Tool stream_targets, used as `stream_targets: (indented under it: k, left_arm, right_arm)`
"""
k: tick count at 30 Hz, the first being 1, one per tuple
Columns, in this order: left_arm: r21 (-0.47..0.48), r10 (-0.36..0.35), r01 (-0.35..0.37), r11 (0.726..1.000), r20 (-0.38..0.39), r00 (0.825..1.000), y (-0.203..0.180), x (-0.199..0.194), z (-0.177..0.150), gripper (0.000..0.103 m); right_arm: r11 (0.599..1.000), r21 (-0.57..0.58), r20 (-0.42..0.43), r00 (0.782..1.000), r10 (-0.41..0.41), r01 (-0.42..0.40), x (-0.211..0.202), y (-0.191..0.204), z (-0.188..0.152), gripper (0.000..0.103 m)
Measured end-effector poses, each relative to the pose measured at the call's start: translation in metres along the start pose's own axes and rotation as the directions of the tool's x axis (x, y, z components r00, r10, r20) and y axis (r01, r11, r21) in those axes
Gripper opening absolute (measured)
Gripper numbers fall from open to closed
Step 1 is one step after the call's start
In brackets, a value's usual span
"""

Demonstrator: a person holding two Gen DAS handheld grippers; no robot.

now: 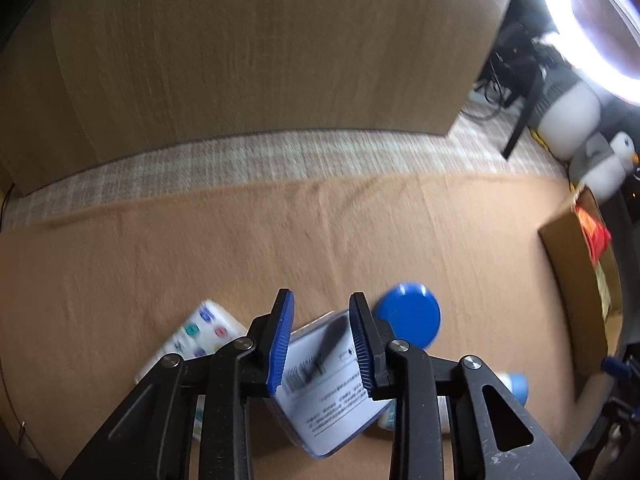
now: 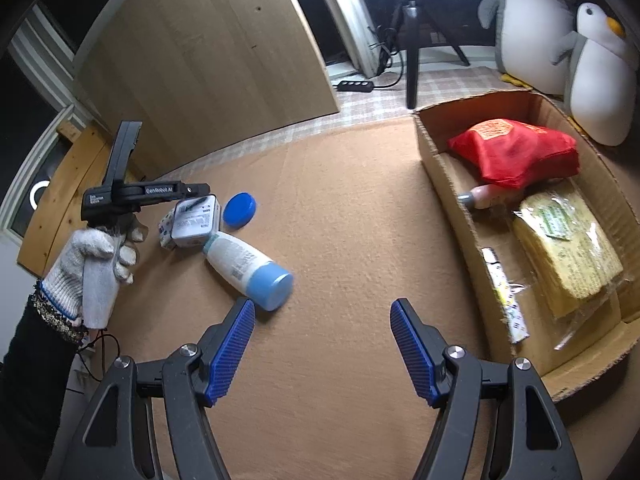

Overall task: Organize objects
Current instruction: 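Move both tools to the white tin box on the table, then grasp the white tin box with both tools from opposite sides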

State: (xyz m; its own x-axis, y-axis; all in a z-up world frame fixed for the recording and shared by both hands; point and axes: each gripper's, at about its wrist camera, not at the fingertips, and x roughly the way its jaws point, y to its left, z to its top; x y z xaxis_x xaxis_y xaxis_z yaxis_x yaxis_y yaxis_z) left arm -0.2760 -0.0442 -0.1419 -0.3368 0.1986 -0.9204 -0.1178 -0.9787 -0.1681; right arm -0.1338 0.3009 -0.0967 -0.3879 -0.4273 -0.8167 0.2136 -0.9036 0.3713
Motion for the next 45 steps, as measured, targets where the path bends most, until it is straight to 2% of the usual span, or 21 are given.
stream_targets:
  k: [7, 9, 12, 19, 21, 23, 24, 29, 34, 40, 45]
  left_arm:
    - [0.042, -0.045, 0.047, 0.998, -0.038, 0.998, -0.021, 0.007, -0.047, 0.03]
    - [0.03, -0.063, 0.064, 0.998, -0.039, 0.997, -0.025, 0.007, -0.06, 0.03]
    - [0.003, -0.129, 0.129, 0.992, -0.042, 0.991, -0.028, 0.007, -0.081, 0.03]
    - [-0.006, -0.192, 0.192, 0.981, -0.032, 0.981, -0.038, -0.003, -0.124, 0.03]
    - [-0.019, -0.182, 0.182, 0.983, -0.015, 0.983, -0.037, -0.011, -0.132, 0.038]
    - [-0.054, -0.181, 0.182, 0.982, 0.019, 0.983, -0.028, -0.025, -0.142, 0.065]
    - [-0.067, -0.18, 0.183, 0.981, 0.041, 0.983, -0.023, -0.033, -0.146, 0.068]
    - [-0.11, -0.172, 0.178, 0.978, 0.062, 0.983, 0.002, -0.056, -0.176, 0.069]
    - [-0.126, -0.215, 0.219, 0.968, 0.042, 0.976, 0.005, -0.055, -0.195, 0.069]
    - [-0.096, -0.221, 0.223, 0.97, 0.033, 0.975, -0.007, -0.048, -0.203, 0.069]
    - [-0.093, -0.224, 0.226, 0.97, 0.028, 0.974, -0.011, -0.041, -0.202, 0.069]
  right_arm:
    - [0.999, -0.036, -0.011, 0.999, 0.033, -0.034, 0.007, 0.018, 0.003, 0.067]
    - [0.998, -0.04, -0.013, 0.999, 0.043, -0.044, 0.009, 0.022, 0.003, 0.067]
    - [0.997, -0.047, -0.022, 0.998, 0.06, -0.061, 0.011, 0.028, 0.002, 0.067]
    - [0.993, -0.05, -0.066, 0.992, 0.104, -0.108, 0.024, 0.042, -0.001, 0.067]
    - [0.991, -0.045, -0.084, 0.989, 0.121, -0.125, 0.029, 0.047, -0.003, 0.067]
    - [0.989, -0.042, -0.107, 0.984, 0.14, -0.145, 0.035, 0.053, -0.005, 0.067]
    - [0.987, -0.039, -0.115, 0.982, 0.15, -0.155, 0.038, 0.055, -0.007, 0.067]
    - [0.975, -0.026, -0.176, 0.961, 0.212, -0.22, 0.053, 0.073, -0.016, 0.067]
    - [0.968, -0.028, -0.24, 0.941, 0.238, -0.251, 0.074, 0.093, -0.025, 0.067]
    - [0.959, -0.024, -0.302, 0.916, 0.262, -0.282, 0.097, 0.112, -0.032, 0.067]
    - [0.96, -0.014, -0.329, 0.908, 0.259, -0.279, 0.116, 0.121, -0.034, 0.067]
